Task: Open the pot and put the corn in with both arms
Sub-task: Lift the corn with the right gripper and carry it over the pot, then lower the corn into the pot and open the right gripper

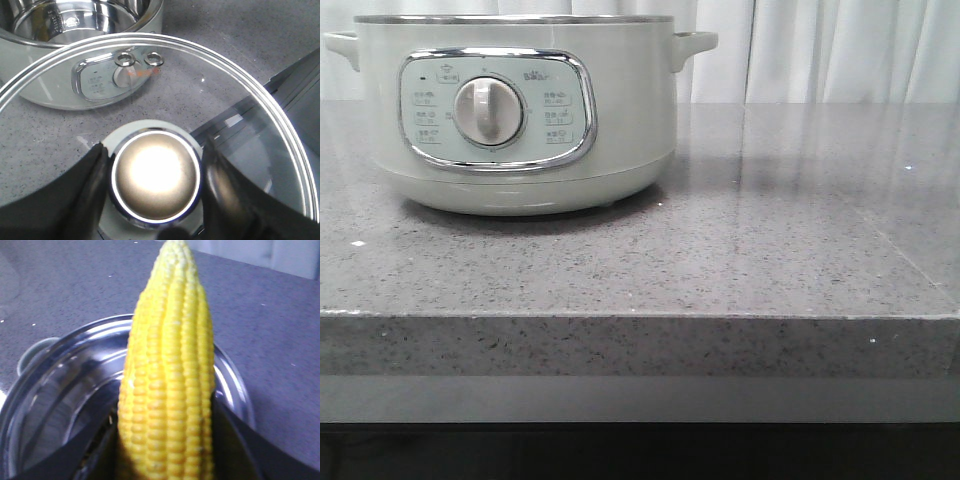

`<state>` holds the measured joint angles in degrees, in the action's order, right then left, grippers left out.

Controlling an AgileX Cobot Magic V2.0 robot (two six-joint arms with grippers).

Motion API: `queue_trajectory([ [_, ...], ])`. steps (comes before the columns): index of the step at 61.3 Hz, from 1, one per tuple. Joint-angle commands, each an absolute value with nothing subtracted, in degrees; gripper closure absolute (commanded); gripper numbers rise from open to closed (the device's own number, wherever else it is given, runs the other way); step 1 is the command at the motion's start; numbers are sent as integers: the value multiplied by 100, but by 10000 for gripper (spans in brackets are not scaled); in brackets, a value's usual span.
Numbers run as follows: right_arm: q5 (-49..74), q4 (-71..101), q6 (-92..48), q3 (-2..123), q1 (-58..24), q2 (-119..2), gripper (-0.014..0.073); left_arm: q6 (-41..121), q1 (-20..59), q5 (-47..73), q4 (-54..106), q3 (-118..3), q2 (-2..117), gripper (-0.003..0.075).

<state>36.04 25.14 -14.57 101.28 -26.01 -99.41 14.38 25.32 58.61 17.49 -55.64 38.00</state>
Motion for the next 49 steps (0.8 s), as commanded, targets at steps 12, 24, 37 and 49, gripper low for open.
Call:
queue_trajectory([
  [12,3883,2590,-1531,11228,-3028,-10765,357,1441,2573,5134,1984,-5775,3777,634],
  [24,4383,2575,-1531,11217,-3033,-10918,242,1441,2573,5131,1984,-5775,3777,634],
  [37,4435,2573,-1531,11217,-3033,-10924,60,1441,2573,5131,1984,-5775,3777,634],
  [49,4498,2573,-1531,11217,-3033,-10921,38,1441,2573,5131,1984,-5775,3777,634],
])
